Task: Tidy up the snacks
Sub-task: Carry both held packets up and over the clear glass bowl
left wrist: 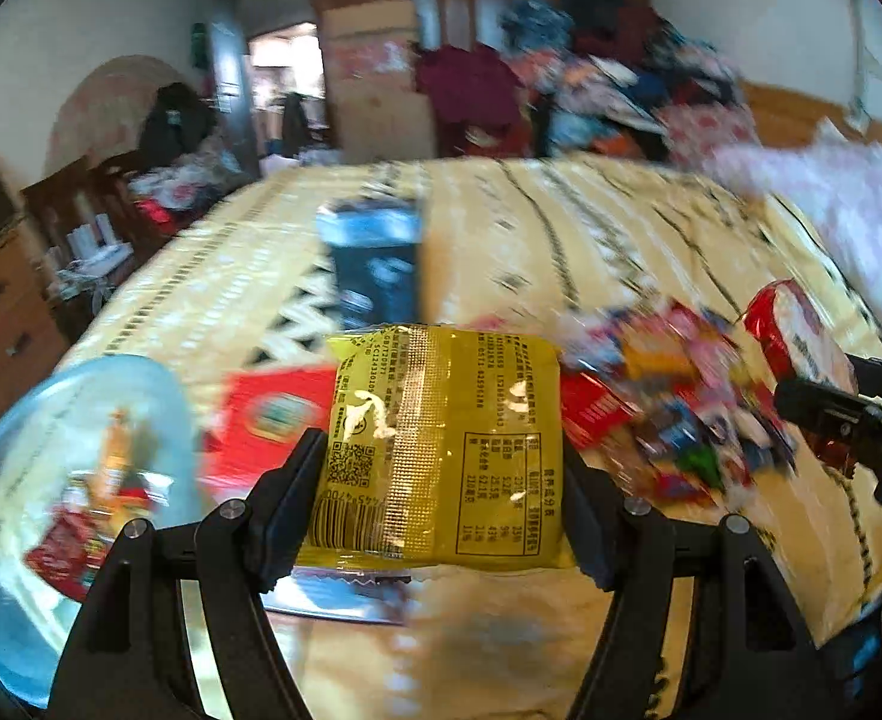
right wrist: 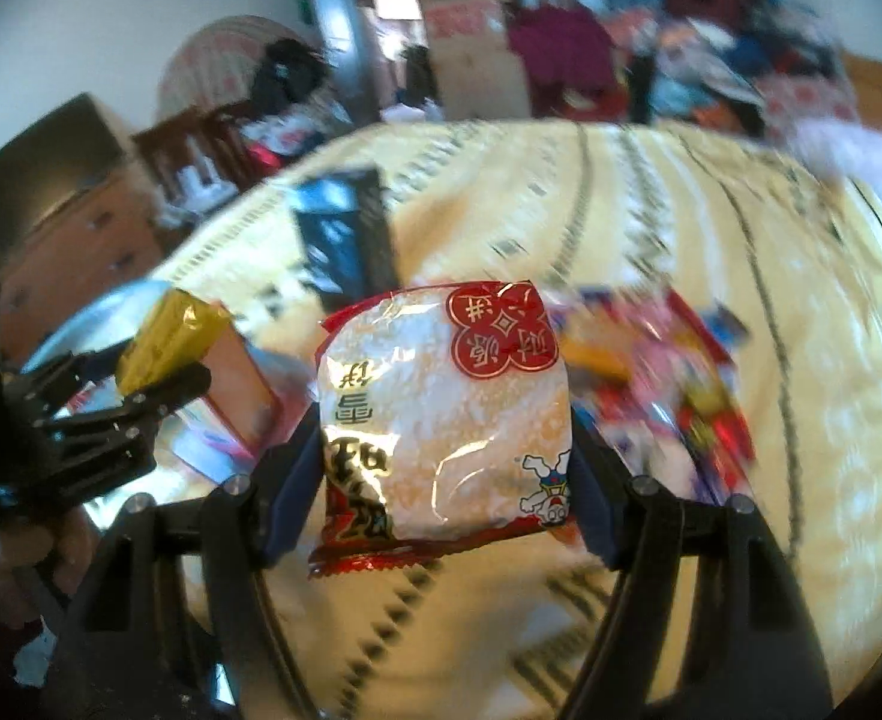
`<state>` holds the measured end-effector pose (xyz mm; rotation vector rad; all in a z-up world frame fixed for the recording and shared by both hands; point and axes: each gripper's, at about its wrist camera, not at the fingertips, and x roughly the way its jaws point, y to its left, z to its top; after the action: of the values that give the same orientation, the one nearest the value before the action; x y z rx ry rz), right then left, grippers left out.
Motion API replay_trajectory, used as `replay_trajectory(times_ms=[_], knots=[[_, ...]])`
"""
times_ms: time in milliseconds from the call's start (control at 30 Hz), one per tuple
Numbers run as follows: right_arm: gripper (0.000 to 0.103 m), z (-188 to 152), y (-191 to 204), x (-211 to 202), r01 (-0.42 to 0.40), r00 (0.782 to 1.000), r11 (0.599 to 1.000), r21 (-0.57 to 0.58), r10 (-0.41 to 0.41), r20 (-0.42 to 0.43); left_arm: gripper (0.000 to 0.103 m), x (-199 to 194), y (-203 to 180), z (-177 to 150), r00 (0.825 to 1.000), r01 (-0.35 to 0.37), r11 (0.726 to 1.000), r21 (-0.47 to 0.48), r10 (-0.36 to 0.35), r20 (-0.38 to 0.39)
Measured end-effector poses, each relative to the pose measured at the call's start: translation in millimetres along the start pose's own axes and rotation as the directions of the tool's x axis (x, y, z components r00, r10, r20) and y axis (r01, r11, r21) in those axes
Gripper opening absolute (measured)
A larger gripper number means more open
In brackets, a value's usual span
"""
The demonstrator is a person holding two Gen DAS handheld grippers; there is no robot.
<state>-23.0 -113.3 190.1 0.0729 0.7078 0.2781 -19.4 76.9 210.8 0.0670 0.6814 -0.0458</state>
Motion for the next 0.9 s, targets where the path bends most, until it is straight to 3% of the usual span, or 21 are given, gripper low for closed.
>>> replay_trajectory(times_ms=[233,533,767,900], knots=[[0.073,57.0,84.1,18.4,-0.161,0.986,0.982,-0.094,0.165,0.031,0.073,-28.2,99.7,17.6,0.993,-0.106,0.981,-0.16,0.113,0.036],[0.073,96.5,196.5,51.0,-0.378,0.925,0.905,-0.194,0.379,-0.034,0.073,-43.8,204.8,5.7,0.968,-0.241,0.926,-0.292,0.249,-0.011],[0.073,94.9,254.1,77.3,-0.462,0.887,0.854,-0.238,0.443,-0.131,0.073,-44.0,256.0,-11.5,0.952,-0.304,0.881,-0.361,0.298,-0.075],[0.073,91.5,276.1,93.6,-0.492,0.87,0.837,-0.239,0.459,-0.18,0.073,-38.1,281.5,-26.1,0.953,-0.304,0.861,-0.408,0.276,-0.128]])
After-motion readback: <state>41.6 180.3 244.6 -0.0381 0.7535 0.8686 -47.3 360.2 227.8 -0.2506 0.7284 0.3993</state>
